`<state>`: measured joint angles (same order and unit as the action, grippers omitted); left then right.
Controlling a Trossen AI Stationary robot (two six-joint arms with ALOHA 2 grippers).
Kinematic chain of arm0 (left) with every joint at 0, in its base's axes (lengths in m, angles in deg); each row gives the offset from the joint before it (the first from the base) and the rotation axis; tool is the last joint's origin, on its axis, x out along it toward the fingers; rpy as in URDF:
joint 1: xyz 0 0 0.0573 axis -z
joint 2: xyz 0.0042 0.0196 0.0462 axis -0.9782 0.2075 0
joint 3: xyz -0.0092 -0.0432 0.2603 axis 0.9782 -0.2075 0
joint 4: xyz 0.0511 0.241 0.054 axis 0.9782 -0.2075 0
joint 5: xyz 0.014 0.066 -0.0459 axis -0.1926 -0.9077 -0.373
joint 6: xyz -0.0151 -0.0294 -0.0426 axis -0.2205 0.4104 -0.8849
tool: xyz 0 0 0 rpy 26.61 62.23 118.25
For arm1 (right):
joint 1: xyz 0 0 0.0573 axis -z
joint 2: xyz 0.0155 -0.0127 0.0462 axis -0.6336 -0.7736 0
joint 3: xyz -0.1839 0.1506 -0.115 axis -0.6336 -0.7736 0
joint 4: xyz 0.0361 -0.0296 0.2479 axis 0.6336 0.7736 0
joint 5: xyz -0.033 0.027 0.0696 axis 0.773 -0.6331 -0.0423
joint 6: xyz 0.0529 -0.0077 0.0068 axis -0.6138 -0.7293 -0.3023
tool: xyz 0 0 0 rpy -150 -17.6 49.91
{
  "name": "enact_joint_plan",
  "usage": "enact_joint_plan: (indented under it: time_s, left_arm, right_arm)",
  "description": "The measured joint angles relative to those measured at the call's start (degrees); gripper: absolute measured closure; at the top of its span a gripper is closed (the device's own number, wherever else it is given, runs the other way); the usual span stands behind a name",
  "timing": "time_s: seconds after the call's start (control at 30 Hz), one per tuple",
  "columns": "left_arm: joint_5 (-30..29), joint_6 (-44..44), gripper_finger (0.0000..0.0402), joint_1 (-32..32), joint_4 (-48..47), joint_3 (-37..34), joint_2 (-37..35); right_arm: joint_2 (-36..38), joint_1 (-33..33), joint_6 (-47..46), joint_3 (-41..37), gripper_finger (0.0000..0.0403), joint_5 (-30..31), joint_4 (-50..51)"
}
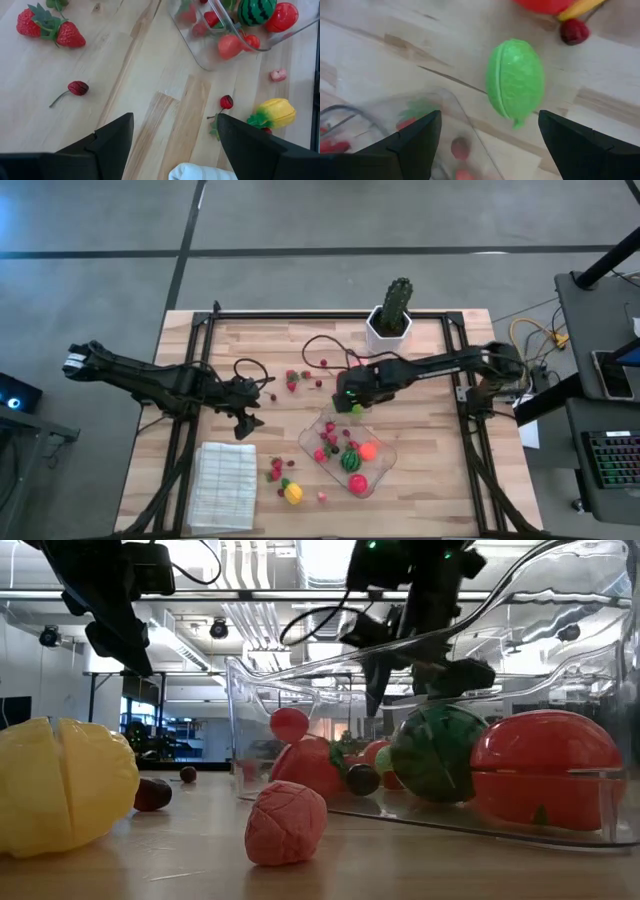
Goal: Pick and placing Produce into tupperware
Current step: Put the green melon into the transparent bin
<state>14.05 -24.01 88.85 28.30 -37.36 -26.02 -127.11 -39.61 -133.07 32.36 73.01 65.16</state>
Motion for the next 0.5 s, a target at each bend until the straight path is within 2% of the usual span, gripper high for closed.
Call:
enact_joint_plan:
  time_s: [0.2,0.37,0.5]
  left_arm:
    - [0.02,0.02,0.013,0.0,-0.71,-0.02,0.0]
    - [0.02,0.04,0.013,0.0,-1.66,-0.35,-0.02]
    - [0.02,0.06,0.013,0.0,-1.63,-0.91,-0.17]
  right_arm:
    - [-2.93,-0.04,0.21,2.36,0.0078,-2.0,0.66]
    - [-3.62,0.37,-2.3,2.28,0.0078,0.87,5.55]
    - [-3.77,0.35,-1.31,2.28,0.0078,1.99,5.63]
